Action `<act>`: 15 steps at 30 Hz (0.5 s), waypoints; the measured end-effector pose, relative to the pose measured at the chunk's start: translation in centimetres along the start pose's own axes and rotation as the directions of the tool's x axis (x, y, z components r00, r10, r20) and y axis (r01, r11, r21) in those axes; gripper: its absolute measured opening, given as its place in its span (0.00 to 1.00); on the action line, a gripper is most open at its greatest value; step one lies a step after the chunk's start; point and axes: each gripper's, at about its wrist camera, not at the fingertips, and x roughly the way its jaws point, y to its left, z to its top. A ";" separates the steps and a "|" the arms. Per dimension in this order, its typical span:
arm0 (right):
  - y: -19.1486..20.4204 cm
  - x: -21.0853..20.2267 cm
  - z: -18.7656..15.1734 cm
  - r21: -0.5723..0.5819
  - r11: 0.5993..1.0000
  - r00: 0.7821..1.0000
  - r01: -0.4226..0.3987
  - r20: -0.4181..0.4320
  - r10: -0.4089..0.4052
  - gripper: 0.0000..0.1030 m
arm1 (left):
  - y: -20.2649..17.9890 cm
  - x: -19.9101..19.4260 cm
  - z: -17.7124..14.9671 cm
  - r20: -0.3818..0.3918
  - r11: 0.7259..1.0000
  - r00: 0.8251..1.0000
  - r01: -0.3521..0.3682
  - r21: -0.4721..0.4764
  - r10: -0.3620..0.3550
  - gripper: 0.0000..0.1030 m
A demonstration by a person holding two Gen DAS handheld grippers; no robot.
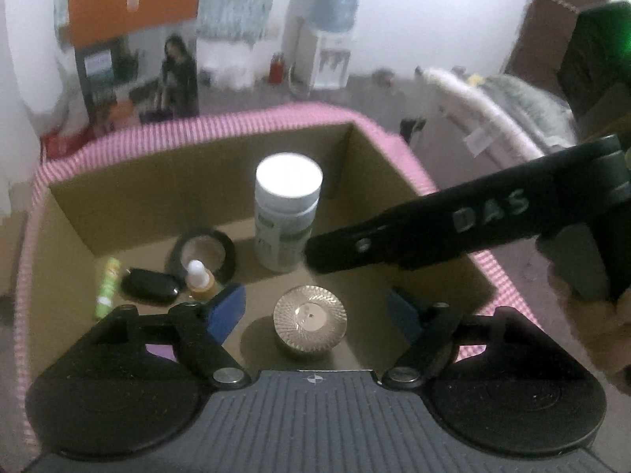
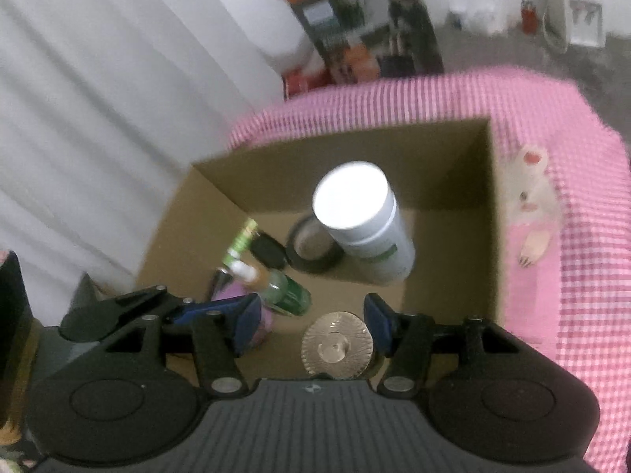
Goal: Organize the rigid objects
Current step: 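Withdraw the right gripper from the box toward the white charger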
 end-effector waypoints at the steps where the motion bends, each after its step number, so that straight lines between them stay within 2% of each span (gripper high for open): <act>1: 0.1 -1.0 -0.4 -0.002 1.000 1.000 -0.001 0.023 0.001 0.60 | -0.1 -0.7 -0.3 0.020 1.000 1.000 0.003 0.008 -0.003 0.82; 8: 1.6 -5.6 -4.7 -0.009 1.000 0.987 0.003 0.162 -0.002 0.62 | -0.6 -4.4 -3.3 0.093 0.998 0.996 0.009 0.054 -0.014 0.92; 15: 0.7 -7.9 -10.1 0.070 0.997 0.973 -0.033 0.232 0.016 0.62 | -1.1 -5.2 -6.6 0.071 0.997 0.997 0.027 0.078 -0.033 0.95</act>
